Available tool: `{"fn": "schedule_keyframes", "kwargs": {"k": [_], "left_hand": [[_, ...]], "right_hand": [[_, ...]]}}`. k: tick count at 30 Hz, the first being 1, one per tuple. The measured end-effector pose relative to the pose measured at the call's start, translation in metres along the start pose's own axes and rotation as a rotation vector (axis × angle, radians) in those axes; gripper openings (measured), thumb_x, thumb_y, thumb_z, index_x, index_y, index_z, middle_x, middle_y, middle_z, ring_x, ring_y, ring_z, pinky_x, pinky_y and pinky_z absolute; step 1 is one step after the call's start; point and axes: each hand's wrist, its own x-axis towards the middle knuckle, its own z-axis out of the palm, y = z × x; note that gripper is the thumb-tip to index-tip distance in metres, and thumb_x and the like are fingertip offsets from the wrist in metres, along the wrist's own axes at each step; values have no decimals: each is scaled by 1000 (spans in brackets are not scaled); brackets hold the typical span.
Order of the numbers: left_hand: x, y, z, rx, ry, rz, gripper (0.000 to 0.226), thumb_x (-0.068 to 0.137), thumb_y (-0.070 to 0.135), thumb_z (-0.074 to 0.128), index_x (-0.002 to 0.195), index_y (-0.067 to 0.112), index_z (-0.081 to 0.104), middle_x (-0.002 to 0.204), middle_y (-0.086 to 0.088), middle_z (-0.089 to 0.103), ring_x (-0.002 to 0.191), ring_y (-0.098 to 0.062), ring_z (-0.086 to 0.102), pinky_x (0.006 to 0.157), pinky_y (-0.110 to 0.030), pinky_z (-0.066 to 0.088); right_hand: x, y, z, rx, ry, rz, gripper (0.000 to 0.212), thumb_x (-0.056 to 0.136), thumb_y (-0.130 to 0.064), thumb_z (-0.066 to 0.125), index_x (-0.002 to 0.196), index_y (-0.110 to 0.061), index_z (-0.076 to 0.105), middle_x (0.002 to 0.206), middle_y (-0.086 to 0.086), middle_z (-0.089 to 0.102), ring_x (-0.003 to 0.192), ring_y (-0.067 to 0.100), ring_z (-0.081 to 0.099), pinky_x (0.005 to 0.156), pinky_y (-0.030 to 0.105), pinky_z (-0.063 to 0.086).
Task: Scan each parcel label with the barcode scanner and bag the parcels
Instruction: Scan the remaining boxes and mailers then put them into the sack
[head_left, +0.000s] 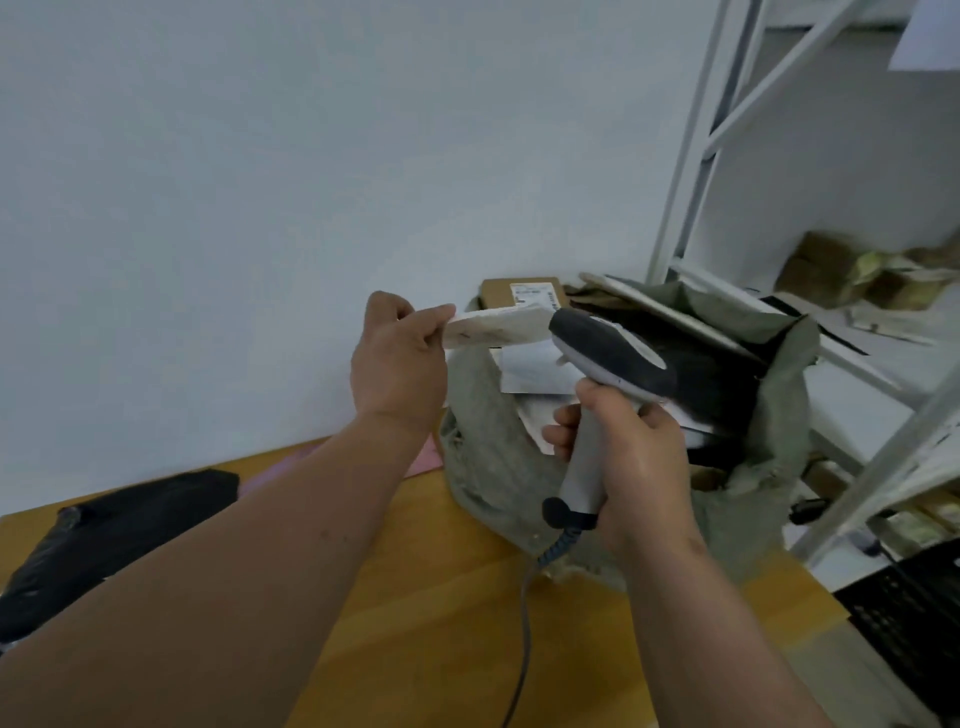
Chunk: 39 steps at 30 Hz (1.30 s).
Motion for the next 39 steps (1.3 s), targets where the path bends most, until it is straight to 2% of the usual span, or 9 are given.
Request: {"fn": "schedule_keyframes", "kwargs": {"k": [3,6,9,11,15,18,25,33,39], "left_hand": [[4,20,27,22,-54,56,22,97,21,58,114,22,73,95,5,42,78,-12,45,69,-21,36],[8,36,57,71,-291,-10,24,98,19,54,119,17,65,109,3,51,80,-9,50,68,-15,37],[1,49,78,270,-652,51,51,101,10,44,149,24,37,154,-3,34,135,-17,39,106,-19,30],[-7,54,86,363,-777,107,54,103,14,40,153,28,26,161,0,21,147,-18,20,116,-28,15],[-14,44,90,535,-757,191,47,103,30,37,150,37,31,161,7,20,150,-17,10,118,-52,-4],[-14,34,79,628,-707,214,46,103,39,35,149,39,31,162,7,19,150,-18,7,116,-58,-9],[-20,-31,24,648,-593,32,46,102,45,36,148,39,32,159,8,24,149,-17,11,117,-54,-5],[-61,-152,-73,746,-668,-326,47,100,46,37,147,39,33,158,8,24,147,-18,16,119,-54,0],[-99,-248,-141,752,-701,-529,50,98,48,42,147,36,36,157,7,26,147,-20,17,118,-54,2]], "right_hand": [[11,-9,-23,43,36,-26,21,92,-19,67,107,-4,64,74,6,69,67,19,70,66,34,55],[22,-12,-42,68,80,-17,23,92,-18,67,109,-3,63,76,8,69,66,19,70,66,33,55],[29,-10,-53,69,85,18,14,93,-17,66,102,-6,64,72,7,68,66,20,69,66,33,54],[33,-8,-60,47,72,36,14,93,-18,66,102,-7,65,73,7,69,66,19,70,64,31,54],[37,-5,-64,-5,43,69,12,92,-19,68,100,-10,66,75,7,70,63,17,71,59,27,54],[39,-2,-55,-28,3,101,10,93,-19,67,99,-11,64,75,6,70,63,16,71,60,28,55],[32,21,0,-146,-147,144,8,91,-20,66,88,-12,67,71,3,70,62,13,69,67,31,57],[3,93,97,-338,-344,195,16,90,-17,67,78,-7,66,66,4,67,65,19,66,64,32,54],[-27,160,167,-442,-401,287,14,90,-23,69,90,-9,68,68,3,70,63,15,69,69,39,57]]}}
